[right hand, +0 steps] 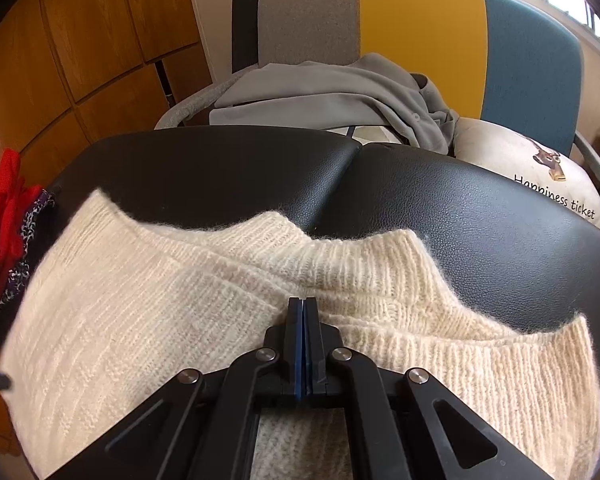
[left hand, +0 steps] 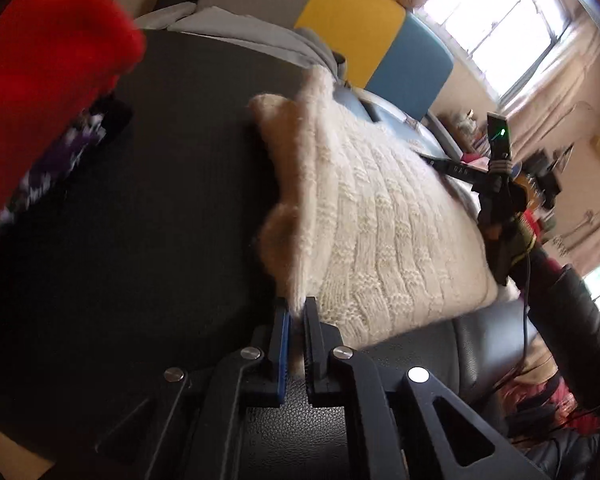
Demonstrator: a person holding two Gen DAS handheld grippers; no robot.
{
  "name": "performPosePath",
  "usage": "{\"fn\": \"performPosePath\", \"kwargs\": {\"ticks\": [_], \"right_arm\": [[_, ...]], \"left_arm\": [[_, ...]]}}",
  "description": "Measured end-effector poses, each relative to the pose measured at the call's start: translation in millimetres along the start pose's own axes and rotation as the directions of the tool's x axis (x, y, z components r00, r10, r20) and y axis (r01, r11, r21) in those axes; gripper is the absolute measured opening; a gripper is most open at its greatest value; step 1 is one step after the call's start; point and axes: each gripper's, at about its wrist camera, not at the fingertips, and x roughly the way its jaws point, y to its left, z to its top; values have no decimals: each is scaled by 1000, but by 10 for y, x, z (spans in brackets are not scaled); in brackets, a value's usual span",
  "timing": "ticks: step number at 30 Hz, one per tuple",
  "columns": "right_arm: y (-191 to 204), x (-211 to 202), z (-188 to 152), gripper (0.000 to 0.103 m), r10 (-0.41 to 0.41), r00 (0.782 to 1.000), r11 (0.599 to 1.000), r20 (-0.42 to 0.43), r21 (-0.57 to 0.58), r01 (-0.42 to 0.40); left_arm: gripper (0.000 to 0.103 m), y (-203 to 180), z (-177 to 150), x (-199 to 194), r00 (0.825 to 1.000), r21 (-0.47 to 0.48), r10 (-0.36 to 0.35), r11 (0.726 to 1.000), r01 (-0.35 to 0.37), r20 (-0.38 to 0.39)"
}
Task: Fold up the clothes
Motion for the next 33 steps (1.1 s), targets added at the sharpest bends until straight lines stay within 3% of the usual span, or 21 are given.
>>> {"fn": "performPosePath", "kwargs": {"ticks": [3, 5, 9, 10, 12, 14, 16, 19, 21, 24, 30, 33], "right_arm": [[-8, 0, 0, 1, 9, 1000, 1000, 2, 6, -9], [-11, -1, -1, 1, 13, 1000, 1000, 4, 10, -13], [-73, -120, -18, 1, 53, 998, 998, 21, 30, -53], [-106, -202, -30, 1, 75, 997, 996, 31, 37, -76], [-174, -366, -53, 4, 120, 992, 991, 51, 51, -122], [-242, -529, -77, 20, 164, 984, 984, 71, 63, -168], [-310, -693, -100, 57, 207, 974, 974, 93, 75, -214], [-645, -1299, -434, 82, 280, 948, 952, 152, 82, -294], [-965, -1660, -772, 87, 323, 933, 930, 162, 129, -344], [-1378, -1946, -1304, 88, 397, 905, 875, 151, 235, -423], [-1748, -1828, -1898, 90, 532, 833, 754, 154, 362, -549], [-1662, -1700, -1937, 90, 580, 808, 752, 103, 316, -579]], "left_arm": [[7, 29, -29, -33, 999, -5, 35, 999, -35, -9], [11, -42, 40, -151, 999, -39, 28, 999, -26, 45], [19, -364, 282, -303, 981, -22, -46, 998, 51, 189], [19, -504, 368, -213, 981, 6, -60, 998, 60, 187], [19, -796, 467, 48, 986, 77, -71, 995, 60, 150], [19, -1100, 530, 322, 991, 159, -76, 986, 59, 107], [21, -1395, 509, 590, 994, 248, -95, 965, 80, 50], [21, -1763, 497, 932, 994, 331, -108, 937, 108, -17], [21, -2008, 489, 1160, 992, 384, -113, 914, 128, -63], [21, -2375, 478, 1502, 985, 458, -115, 874, 163, -131], [21, -2847, 372, 1867, 973, 577, -84, 793, 196, -215], [21, -2963, 330, 1934, 967, 593, -87, 776, 216, -239]]}}
